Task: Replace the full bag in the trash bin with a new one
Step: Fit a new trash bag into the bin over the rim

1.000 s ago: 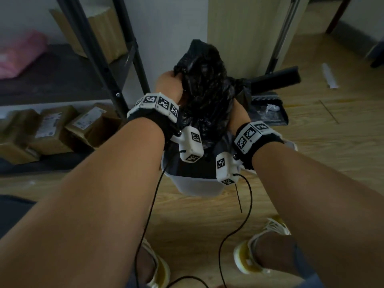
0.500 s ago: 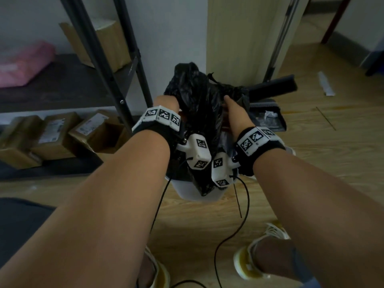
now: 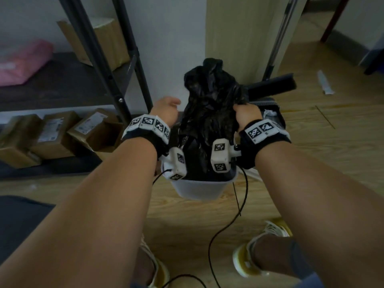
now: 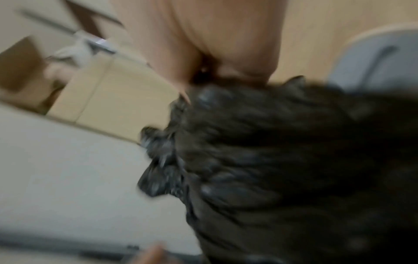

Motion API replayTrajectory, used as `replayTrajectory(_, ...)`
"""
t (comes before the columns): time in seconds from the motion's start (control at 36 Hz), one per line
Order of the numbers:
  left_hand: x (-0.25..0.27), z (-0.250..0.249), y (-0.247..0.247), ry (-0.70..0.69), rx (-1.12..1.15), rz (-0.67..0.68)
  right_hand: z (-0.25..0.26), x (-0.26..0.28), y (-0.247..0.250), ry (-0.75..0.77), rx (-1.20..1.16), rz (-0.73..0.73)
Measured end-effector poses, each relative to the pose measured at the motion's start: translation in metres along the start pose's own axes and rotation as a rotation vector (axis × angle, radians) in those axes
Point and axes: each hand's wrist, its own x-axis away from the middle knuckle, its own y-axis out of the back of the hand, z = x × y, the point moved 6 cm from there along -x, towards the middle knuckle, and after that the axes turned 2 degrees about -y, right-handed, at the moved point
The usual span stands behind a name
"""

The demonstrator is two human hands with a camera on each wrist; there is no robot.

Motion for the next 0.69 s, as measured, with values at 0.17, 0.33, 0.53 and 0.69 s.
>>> replayTrajectory(0.17,0.028,0.021,-0.037,0.008,-0.487,0.515,-0.006,-0.003,0.006,-0.035,0.231,-0.005)
replayTrajectory(0.33,0.027,0.018,-0.045,-0.102,-0.362,0.167,-0.006,0.002,0.003,-0.034,0.174,0.009)
replayTrajectory(0.53,0.015,0.001,-0.015,-0.126,-0.221,0.035,-0.015,0.003,0.002,-0.235,-0.583,-0.063)
replayTrajectory(0.69,0.006,-0.012,0.005,-0.102,-0.129,0.042,0.011,0.009,0.007,-0.145,-0.584,-0.232)
